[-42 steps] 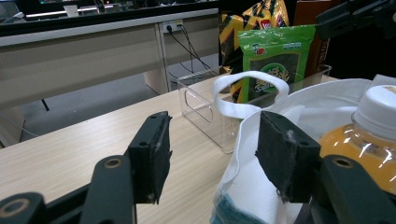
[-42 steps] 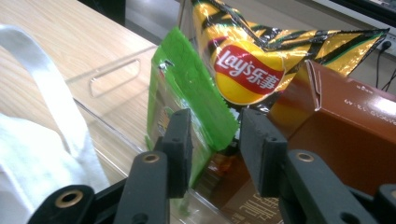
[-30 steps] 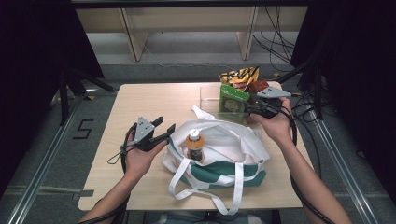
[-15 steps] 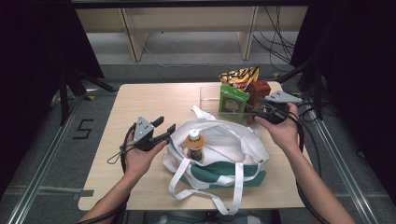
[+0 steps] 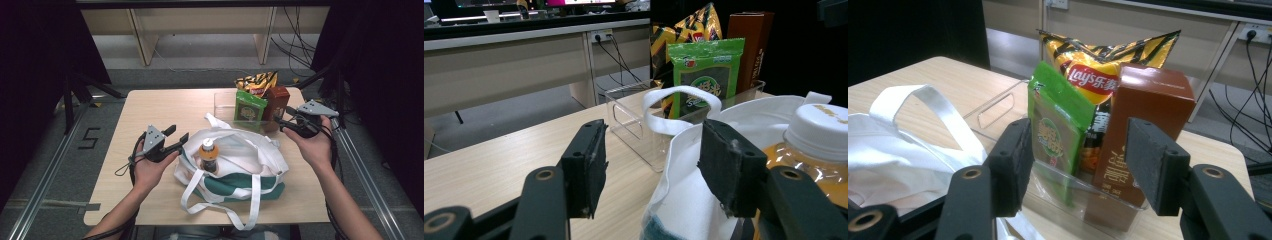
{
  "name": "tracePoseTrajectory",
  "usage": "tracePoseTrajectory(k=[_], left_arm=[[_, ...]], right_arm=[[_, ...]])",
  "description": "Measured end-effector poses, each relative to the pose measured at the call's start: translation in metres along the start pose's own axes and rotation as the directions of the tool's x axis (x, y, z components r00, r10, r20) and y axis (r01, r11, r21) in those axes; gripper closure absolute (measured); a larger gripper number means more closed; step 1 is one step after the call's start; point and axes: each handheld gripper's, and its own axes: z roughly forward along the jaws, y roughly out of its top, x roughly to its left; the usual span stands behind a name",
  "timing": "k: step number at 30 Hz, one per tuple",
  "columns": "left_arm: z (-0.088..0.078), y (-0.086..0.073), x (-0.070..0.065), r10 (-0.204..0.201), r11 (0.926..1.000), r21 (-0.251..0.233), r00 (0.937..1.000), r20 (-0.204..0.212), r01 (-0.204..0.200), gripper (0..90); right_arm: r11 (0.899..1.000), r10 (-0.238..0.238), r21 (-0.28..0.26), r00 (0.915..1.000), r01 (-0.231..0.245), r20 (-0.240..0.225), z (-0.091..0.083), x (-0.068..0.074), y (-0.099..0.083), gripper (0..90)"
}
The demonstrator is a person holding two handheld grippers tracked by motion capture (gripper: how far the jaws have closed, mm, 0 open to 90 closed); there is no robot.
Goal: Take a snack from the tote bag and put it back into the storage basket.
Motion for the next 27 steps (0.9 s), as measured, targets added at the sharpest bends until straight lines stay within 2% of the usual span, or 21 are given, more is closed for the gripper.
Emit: tracePoseTrajectory(k=[2, 4, 5, 6, 9, 13, 14, 15, 18, 20, 21, 22, 24, 25, 27], left_arm=[[0.001, 0.0, -0.001, -0.004, 1.0, -0.004, 1.0, 0.002, 0.004, 43.7], [0.002, 0.001, 0.0, 0.002, 1.0, -0.008, 0.9999, 0.011, -0.002, 43.5], [0.002, 0.001, 0.0, 0.003, 1.0, -0.009, 0.9999, 0.013, -0.002, 43.5], [0.002, 0.001, 0.0, 0.002, 0.9999, -0.01, 0.9999, 0.013, -0.002, 43.5], [0.001, 0.0, 0.0, -0.002, 1.0, -0.009, 0.9999, 0.011, 0.002, 43.5], [0.001, 0.003, -0.002, 0.003, 0.9999, -0.013, 1.0, 0.005, -0.003, 43.4], [0.001, 0.004, -0.003, 0.003, 0.9999, -0.015, 1.0, 0.007, -0.003, 43.4], [0.001, 0.003, -0.004, 0.004, 1.0, -0.009, 1.0, 0.009, -0.003, 43.4], [0.001, 0.002, -0.004, 0.007, 1.0, -0.005, 0.9999, 0.011, -0.007, 43.4], [0.002, 0.003, -0.004, 0.008, 0.9999, -0.006, 0.9999, 0.01, -0.008, 43.4], [0.002, 0.003, -0.004, 0.004, 1.0, -0.007, 0.9999, 0.01, -0.003, 43.4], [0.002, 0.002, -0.003, 0.003, 1.0, -0.007, 0.9999, 0.011, -0.002, 43.3], [0.001, 0.002, -0.003, 0.004, 1.0, -0.007, 0.9999, 0.012, -0.004, 43.3], [0.001, 0.002, -0.003, 0.004, 1.0, -0.006, 0.9999, 0.011, -0.004, 43.3], [0.001, 0.002, -0.003, -0.002, 1.0, -0.009, 1.0, 0.008, 0.002, 43.3]], right_arm=[[1.0, 0.011, 0.011, 0.9999, -0.011, -0.012, -0.002, -0.002, 0.0, 45.2], [1.0, 0.025, 0.015, 0.9997, -0.025, -0.001, -0.005, -0.002, -0.001, 43.8], [1.0, 0.011, 0.008, 0.9999, -0.011, 0.011, -0.006, -0.004, -0.001, 43.8], [0.999, 0.031, 0.011, 0.9994, -0.032, 0.014, -0.007, -0.003, -0.002, 43.8], [0.999, 0.043, 0.014, 0.9988, -0.043, 0.025, -0.009, -0.004, -0.005, 43.0], [0.998, 0.059, 0.03, 0.9982, -0.059, 0.013, -0.015, -0.002, -0.01, 43.4], [0.999, 0.051, 0.018, 0.9986, -0.051, 0.017, -0.016, -0.003, -0.011, 43.4], [0.997, 0.072, 0.035, 0.9973, -0.073, 0.013, -0.019, -0.001, -0.013, 43.8], [0.999, 0.047, 0.024, 0.9989, -0.047, 0.008, -0.022, -0.003, -0.018, 44.1], [0.997, 0.066, 0.036, 0.9976, -0.067, 0.017, -0.026, -0.002, -0.022, 44.1], [0.997, 0.071, 0.011, 0.997, -0.072, 0.03, -0.026, -0.001, -0.024, 44.1], [0.997, 0.072, 0.034, 0.9971, -0.073, 0.022, -0.028, -0.002, -0.025, 43.9], [0.996, 0.078, 0.041, 0.9965, -0.079, 0.031, -0.03, -0.001, -0.029, 43.5], [0.998, 0.049, 0.036, 0.9985, -0.05, 0.023, -0.03, -0.003, -0.03, 43.5], [0.997, 0.065, 0.043, 0.9974, -0.066, 0.033, -0.033, -0.001, -0.033, 43.5]])
